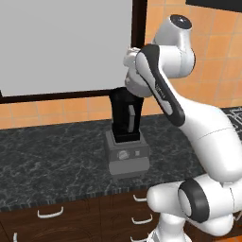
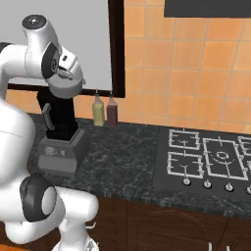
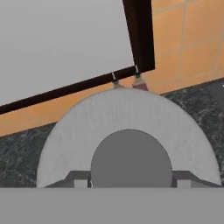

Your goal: Close the lid blender by securely placing the lid on top.

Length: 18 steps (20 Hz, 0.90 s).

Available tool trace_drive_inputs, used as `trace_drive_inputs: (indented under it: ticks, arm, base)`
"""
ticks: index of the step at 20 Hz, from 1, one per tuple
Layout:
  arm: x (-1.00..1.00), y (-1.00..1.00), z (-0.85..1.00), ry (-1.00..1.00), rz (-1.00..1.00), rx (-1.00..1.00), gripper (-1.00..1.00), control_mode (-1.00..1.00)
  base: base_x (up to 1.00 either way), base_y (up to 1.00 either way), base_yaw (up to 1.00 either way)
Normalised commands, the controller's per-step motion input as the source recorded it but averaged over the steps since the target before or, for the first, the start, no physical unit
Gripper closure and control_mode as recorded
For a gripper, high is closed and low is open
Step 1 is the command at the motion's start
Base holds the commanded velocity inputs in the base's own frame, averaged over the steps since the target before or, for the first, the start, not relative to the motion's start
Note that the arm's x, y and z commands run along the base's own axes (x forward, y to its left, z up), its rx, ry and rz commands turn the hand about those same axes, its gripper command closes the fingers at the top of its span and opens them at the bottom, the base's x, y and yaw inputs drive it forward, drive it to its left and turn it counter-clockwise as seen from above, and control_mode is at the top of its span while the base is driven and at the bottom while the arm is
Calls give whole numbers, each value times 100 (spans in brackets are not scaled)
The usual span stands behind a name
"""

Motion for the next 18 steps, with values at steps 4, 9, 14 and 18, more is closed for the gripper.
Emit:
trace_drive_inputs:
  ticks: [4,9,14,18]
  arm:
    - [43,82,67,19,13,-16,100,-100]
    - [32,58,52,22,10,-11,100,-100]
    - [0,3,-18,0,9,-2,100,-100]
    - [8,0,-5,0,13,-2,100,-100]
  base:
    - [0,0,0]
    - [0,0,0]
    - [0,0,0]
    - [0,0,0]
